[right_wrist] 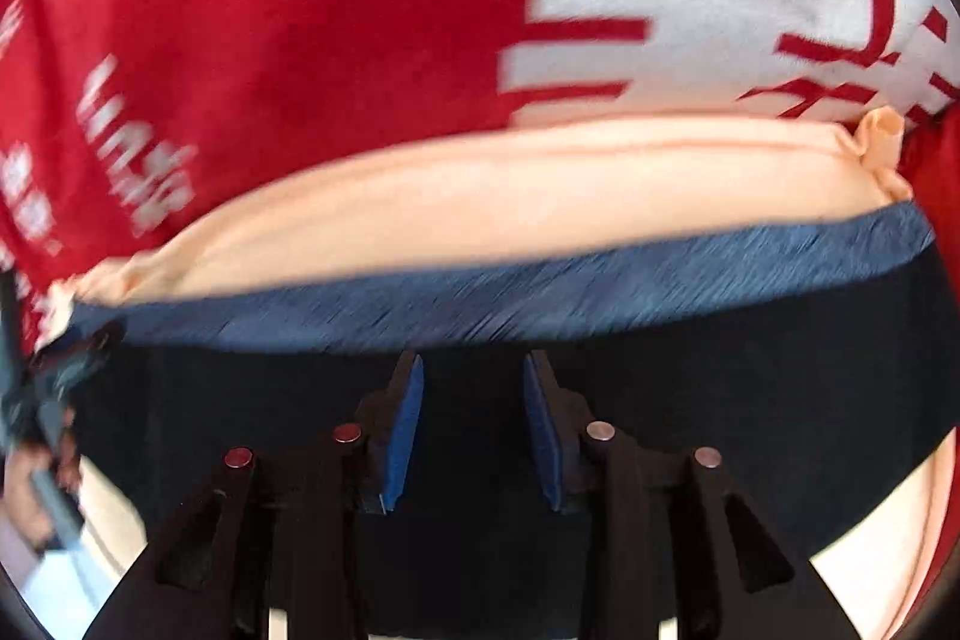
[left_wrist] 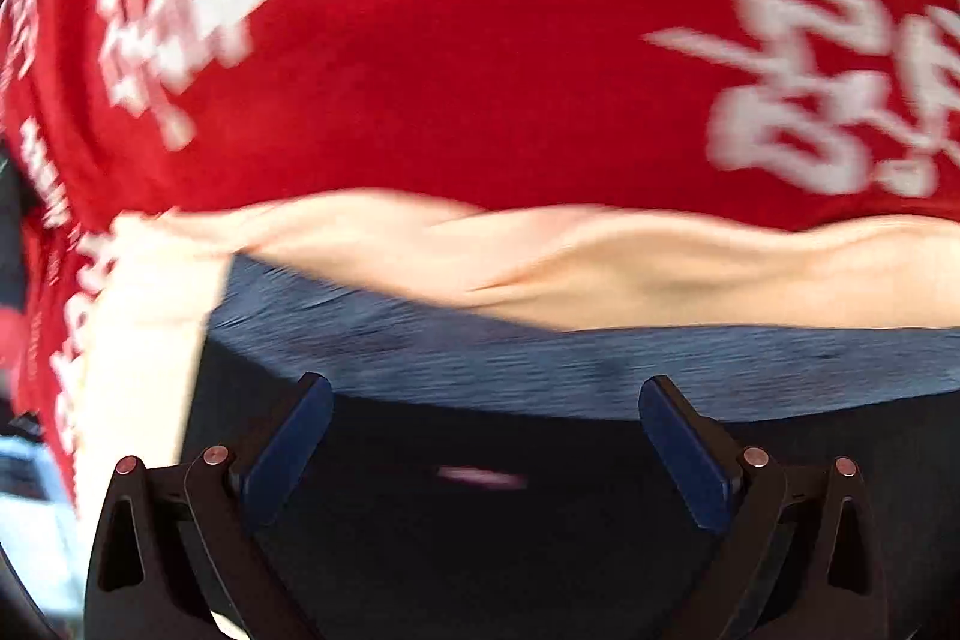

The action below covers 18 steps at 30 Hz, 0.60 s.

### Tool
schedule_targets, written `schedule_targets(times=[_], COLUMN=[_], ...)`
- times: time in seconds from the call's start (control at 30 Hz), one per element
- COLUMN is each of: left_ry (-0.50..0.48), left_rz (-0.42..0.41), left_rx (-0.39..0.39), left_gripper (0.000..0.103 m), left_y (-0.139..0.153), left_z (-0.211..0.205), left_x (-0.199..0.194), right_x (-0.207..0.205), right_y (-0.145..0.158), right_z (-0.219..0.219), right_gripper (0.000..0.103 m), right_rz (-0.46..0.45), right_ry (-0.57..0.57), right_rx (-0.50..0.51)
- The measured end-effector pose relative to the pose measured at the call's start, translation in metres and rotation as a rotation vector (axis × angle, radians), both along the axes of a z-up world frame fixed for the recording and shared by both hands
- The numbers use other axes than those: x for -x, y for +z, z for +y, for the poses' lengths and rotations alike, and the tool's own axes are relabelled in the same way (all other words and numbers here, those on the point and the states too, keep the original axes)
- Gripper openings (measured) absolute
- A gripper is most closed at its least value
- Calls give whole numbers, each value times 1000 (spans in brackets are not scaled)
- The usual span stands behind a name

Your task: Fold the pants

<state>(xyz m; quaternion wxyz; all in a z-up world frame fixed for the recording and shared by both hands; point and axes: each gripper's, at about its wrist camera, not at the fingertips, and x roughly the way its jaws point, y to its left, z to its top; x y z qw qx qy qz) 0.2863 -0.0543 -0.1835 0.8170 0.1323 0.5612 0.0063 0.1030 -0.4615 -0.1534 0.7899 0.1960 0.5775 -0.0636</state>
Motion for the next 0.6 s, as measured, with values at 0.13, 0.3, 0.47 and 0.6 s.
schedule_targets(times=[0.13, 0.3, 0.47, 0.6], left_ry=[30, 78, 120, -4], left_rz=[1, 29, 52, 83], left_rx=[30, 61, 21, 60], left_gripper=[103, 103, 103, 103], left_y=[-13, -20, -7, 16], left_z=[22, 30, 15, -37], left_x=[-3, 0, 13, 63], right_x=[14, 38, 67, 87], right_y=[-4, -6, 5, 11], right_z=[40, 56, 52, 43], right_gripper=[39, 40, 49, 50], right_rz=[22, 60, 64, 66], right_ry=[45, 22, -23, -38], right_rx=[-36, -49, -68, -86])
